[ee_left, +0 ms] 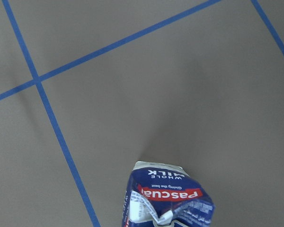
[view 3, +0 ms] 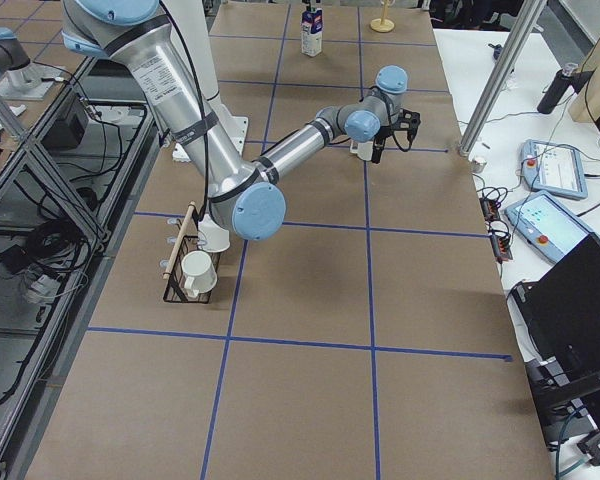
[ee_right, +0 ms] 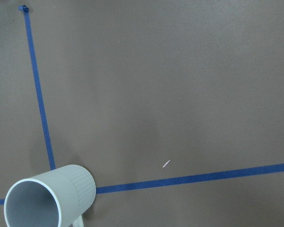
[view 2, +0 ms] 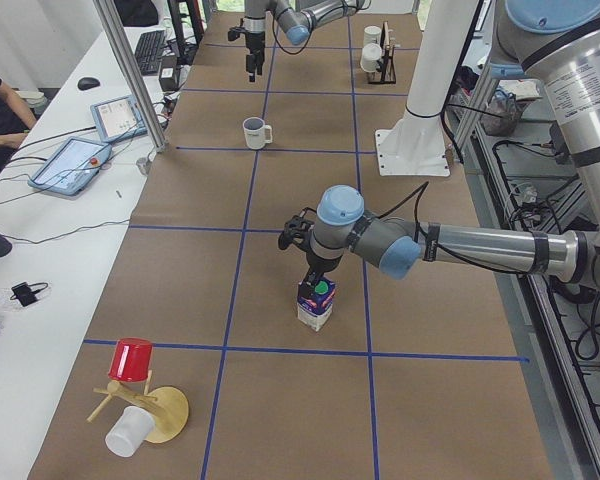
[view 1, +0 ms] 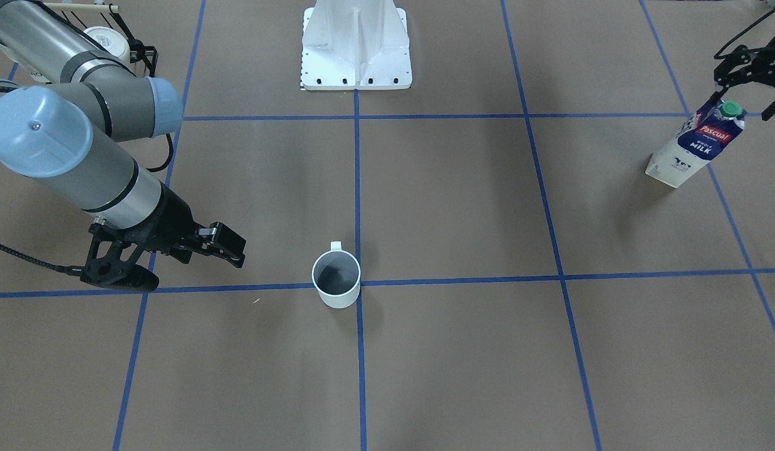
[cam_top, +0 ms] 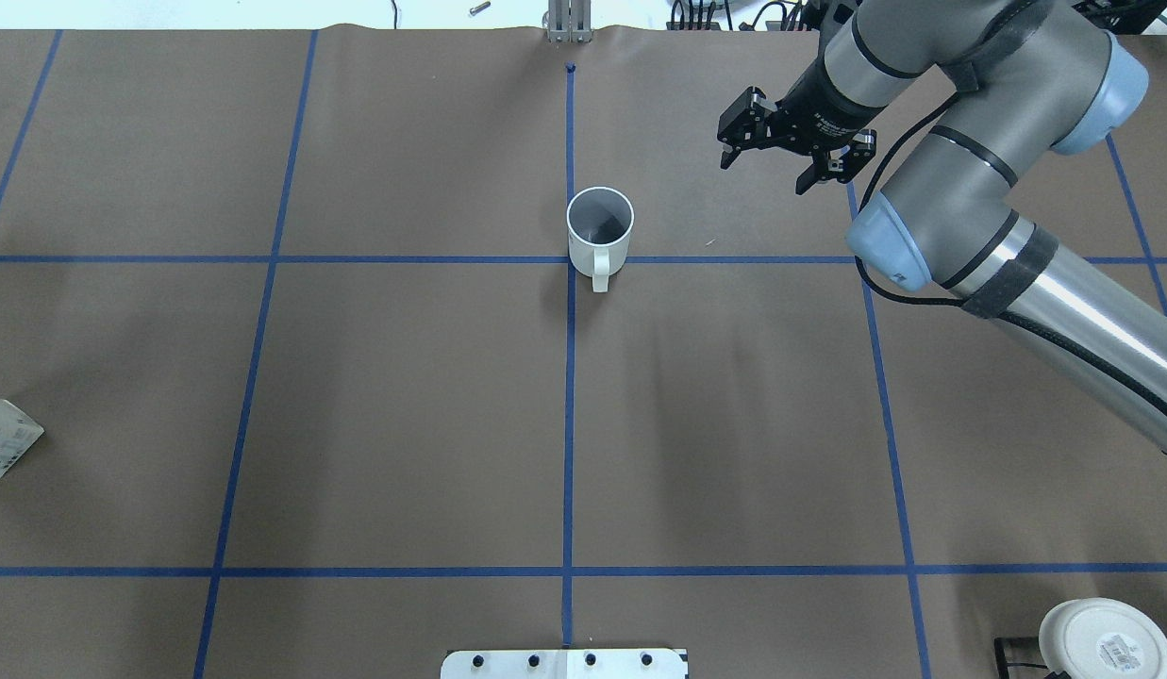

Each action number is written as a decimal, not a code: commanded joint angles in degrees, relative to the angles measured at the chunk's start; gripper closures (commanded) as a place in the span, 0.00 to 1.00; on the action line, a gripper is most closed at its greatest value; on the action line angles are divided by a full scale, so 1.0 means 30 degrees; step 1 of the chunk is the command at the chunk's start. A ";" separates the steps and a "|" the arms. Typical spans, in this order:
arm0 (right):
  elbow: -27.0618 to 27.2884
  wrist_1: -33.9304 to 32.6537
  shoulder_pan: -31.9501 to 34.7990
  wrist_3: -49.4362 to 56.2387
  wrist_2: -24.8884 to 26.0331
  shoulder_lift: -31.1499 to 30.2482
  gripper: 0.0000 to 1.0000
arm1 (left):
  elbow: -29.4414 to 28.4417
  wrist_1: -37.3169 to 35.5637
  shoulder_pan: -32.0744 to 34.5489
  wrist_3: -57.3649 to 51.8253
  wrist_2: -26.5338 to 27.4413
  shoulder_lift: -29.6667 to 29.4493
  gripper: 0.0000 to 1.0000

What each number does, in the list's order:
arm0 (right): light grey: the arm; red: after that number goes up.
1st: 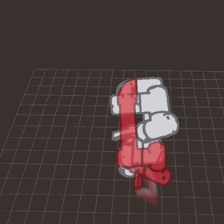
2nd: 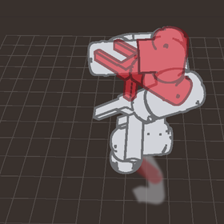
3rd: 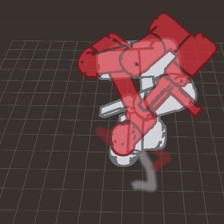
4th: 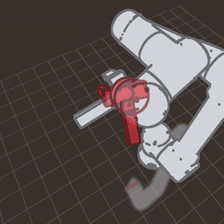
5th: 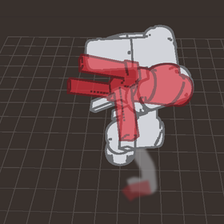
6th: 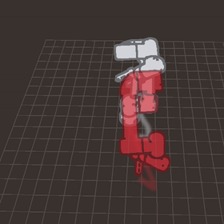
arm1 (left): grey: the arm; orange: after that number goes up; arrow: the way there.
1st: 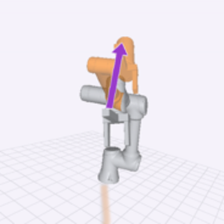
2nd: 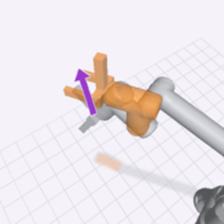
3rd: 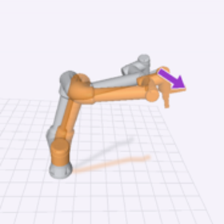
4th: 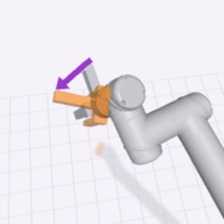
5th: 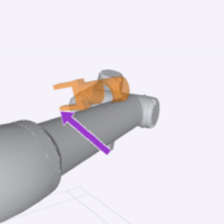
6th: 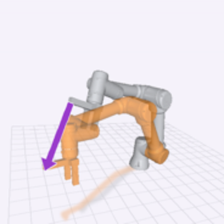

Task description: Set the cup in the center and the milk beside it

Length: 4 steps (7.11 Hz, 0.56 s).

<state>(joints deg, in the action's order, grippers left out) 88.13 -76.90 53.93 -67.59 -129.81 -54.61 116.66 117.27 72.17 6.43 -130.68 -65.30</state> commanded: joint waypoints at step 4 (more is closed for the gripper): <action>0.0009 0.0029 -0.0251 0.0002 0.0175 -0.0167 0.00 | -0.0155 0.0079 -0.0911 -0.0035 0.0873 0.0028 0.02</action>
<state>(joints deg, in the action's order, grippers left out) 88.15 -76.89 53.40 -67.59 -129.46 -55.14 116.40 117.51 69.93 6.36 -128.29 -65.20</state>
